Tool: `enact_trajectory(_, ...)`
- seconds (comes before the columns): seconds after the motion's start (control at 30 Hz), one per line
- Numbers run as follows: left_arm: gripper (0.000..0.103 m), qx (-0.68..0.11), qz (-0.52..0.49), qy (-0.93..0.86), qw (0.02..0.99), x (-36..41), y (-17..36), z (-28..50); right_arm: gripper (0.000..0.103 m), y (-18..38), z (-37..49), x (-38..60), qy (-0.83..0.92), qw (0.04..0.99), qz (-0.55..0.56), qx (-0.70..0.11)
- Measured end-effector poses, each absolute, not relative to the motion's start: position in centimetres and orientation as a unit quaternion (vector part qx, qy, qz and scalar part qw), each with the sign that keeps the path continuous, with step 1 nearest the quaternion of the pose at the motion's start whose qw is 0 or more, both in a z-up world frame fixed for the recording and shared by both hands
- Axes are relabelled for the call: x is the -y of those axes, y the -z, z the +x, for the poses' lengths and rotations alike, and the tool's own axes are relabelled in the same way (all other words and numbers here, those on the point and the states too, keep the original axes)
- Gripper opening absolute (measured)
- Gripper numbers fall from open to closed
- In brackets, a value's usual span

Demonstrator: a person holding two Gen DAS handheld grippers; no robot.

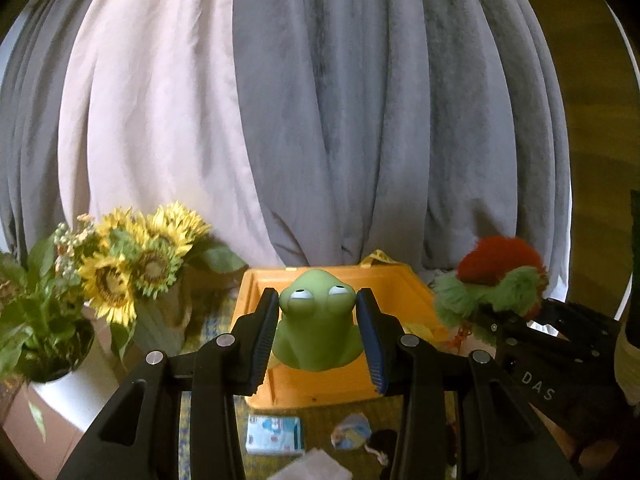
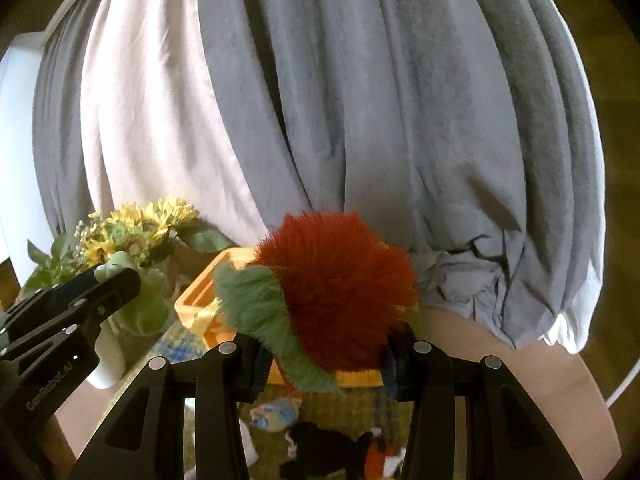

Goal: Organize soft objects
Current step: 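Carry the frog and pompom over the orange crate with both tools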

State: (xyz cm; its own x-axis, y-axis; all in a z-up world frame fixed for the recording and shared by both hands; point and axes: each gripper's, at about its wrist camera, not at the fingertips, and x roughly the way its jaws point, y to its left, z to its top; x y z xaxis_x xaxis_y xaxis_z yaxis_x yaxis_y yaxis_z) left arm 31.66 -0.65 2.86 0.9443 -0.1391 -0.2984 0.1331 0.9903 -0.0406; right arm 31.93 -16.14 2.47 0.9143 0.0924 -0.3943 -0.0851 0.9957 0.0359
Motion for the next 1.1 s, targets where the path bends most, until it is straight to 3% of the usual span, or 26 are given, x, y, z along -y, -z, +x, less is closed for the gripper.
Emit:
enact_trajectory(0.67, 0.039, -0.156, -0.002, 0.07, 0.985, -0.1, -1.1, 41.5, 0.045, -1.2, 41.9, 16.5, -0.046, 0.975, 0.005, -0.219)
enact_trajectory(1.1, 0.039, -0.207, -0.001, 0.067, 0.976, 0.1, 2.5, 47.6, 0.045, 2.3, 48.1, 16.3, -0.054, 0.962, -0.005, -0.267)
